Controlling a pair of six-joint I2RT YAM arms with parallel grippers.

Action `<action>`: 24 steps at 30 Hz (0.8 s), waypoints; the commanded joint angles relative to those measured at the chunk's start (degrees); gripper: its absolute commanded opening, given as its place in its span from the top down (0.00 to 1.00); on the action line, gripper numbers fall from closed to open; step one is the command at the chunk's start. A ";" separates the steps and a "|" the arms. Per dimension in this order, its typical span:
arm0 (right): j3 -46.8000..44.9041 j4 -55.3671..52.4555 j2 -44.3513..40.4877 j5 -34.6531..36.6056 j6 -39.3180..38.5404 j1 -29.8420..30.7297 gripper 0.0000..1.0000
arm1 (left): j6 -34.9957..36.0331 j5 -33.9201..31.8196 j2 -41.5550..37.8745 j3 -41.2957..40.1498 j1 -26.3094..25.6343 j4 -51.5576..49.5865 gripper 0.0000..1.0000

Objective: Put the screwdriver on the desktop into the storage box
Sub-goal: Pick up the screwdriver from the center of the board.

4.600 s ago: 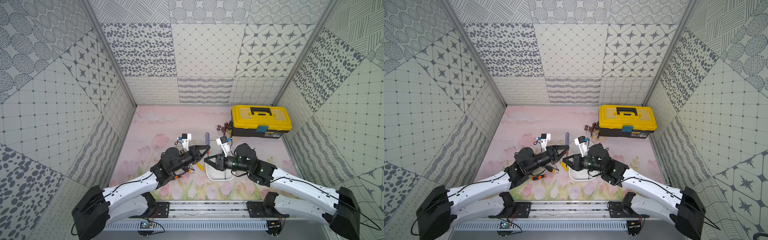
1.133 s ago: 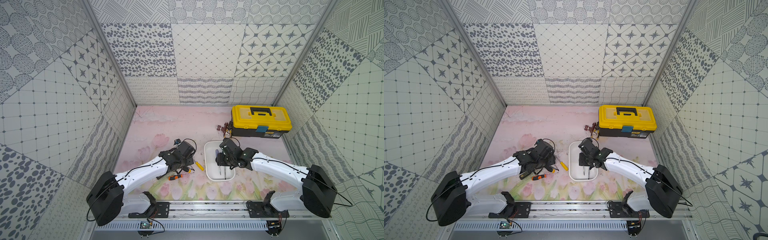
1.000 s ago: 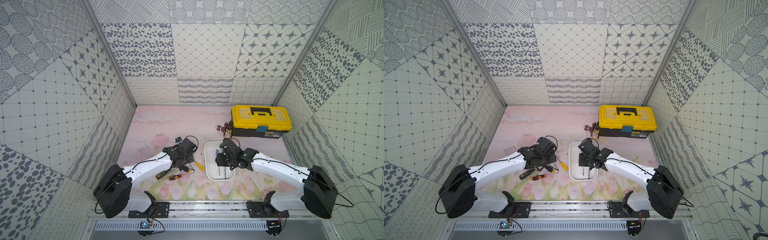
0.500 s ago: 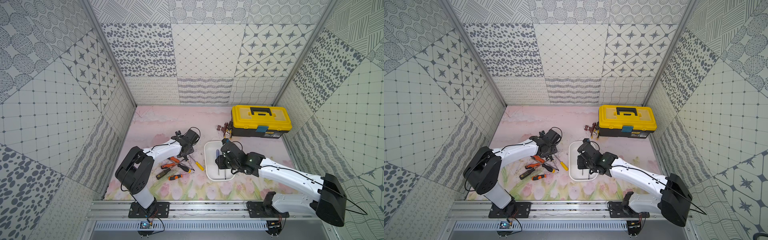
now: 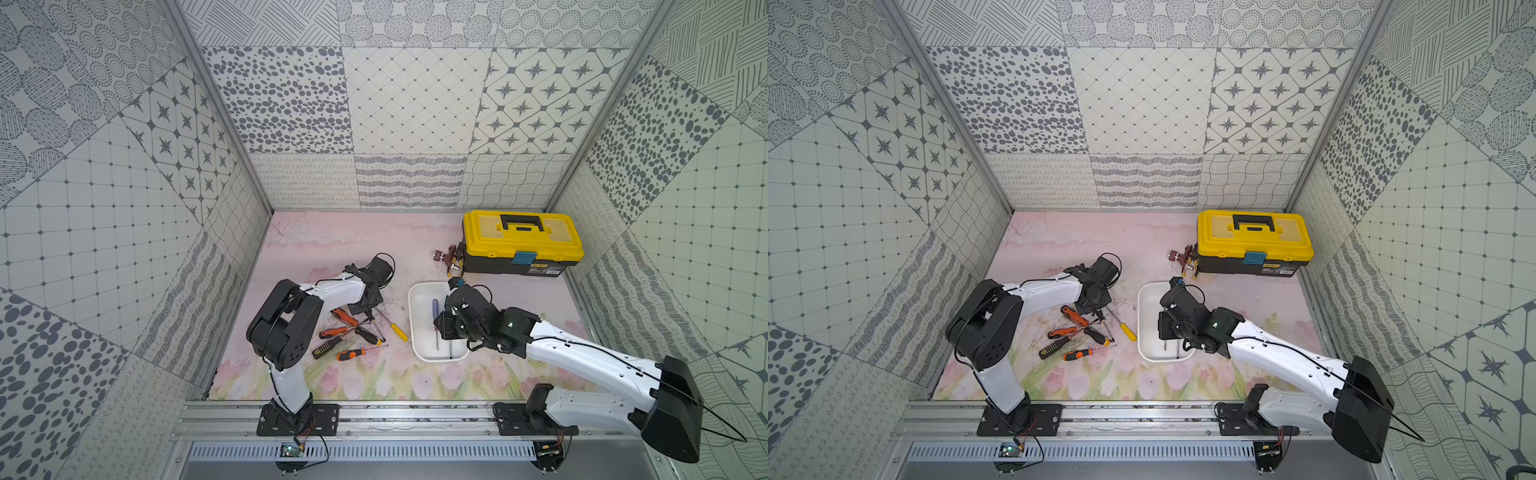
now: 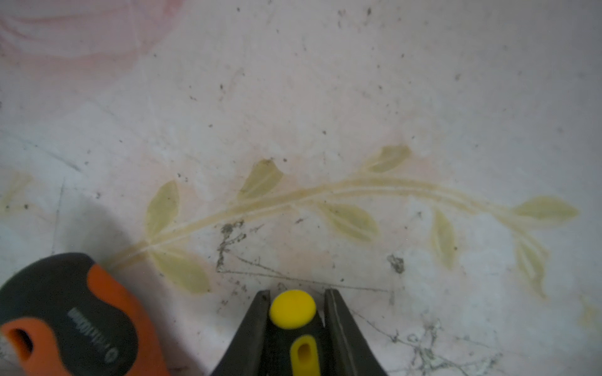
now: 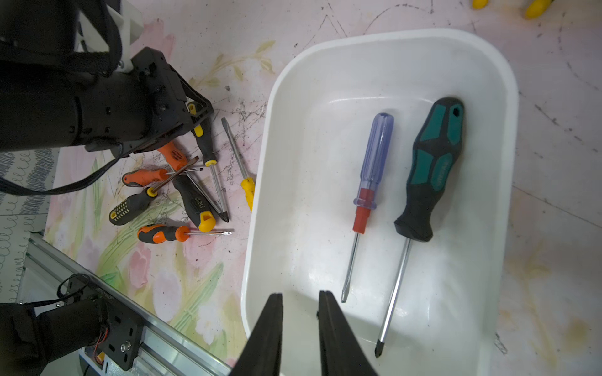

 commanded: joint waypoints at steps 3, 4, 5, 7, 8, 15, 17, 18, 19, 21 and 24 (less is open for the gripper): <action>-1.06 0.64 -2.05 -0.20 0.31 0.12 0.75 | -1.25 3.03 0.72 -0.44 0.76 -0.49 0.94; -1.16 0.60 -2.22 -0.18 0.31 0.13 0.75 | -1.33 3.05 0.34 -0.45 0.75 -0.60 0.98; -1.18 0.65 -2.48 -0.25 0.31 0.12 0.75 | -1.48 3.10 -0.02 -0.47 0.76 -0.65 1.00; -1.33 0.65 -2.68 -0.52 0.26 0.08 0.75 | -1.47 3.31 -0.69 -0.47 0.76 -0.94 1.00; -1.30 0.65 -2.78 -0.59 0.27 0.08 0.75 | -1.44 3.52 -1.21 -0.33 0.81 -1.19 1.00; -0.92 0.63 -2.60 -0.97 -0.04 0.08 0.75 | -0.84 3.41 -9.01 -0.29 0.16 -3.05 1.00; -0.44 0.65 -2.52 -0.98 -0.29 0.07 0.75 | -0.52 2.69 -11.88 -0.29 -0.49 -3.79 1.00; -0.25 0.65 -2.48 -0.99 -0.33 0.14 0.75 | -0.36 1.90 -13.77 -0.22 -1.09 -4.18 1.00; -0.07 0.63 -2.47 -1.08 -0.47 0.08 0.75 | 0.02 0.79 -15.65 -0.13 -1.71 -4.76 1.00; 0.23 0.61 -2.65 -1.33 -0.66 0.08 0.75 | 1.11 -1.76 -19.17 0.27 -3.40 -5.86 1.00; 0.63 0.65 -2.94 -2.46 -0.88 0.09 0.74 | 2.51 -4.31 -24.84 0.56 -5.20 -6.90 1.00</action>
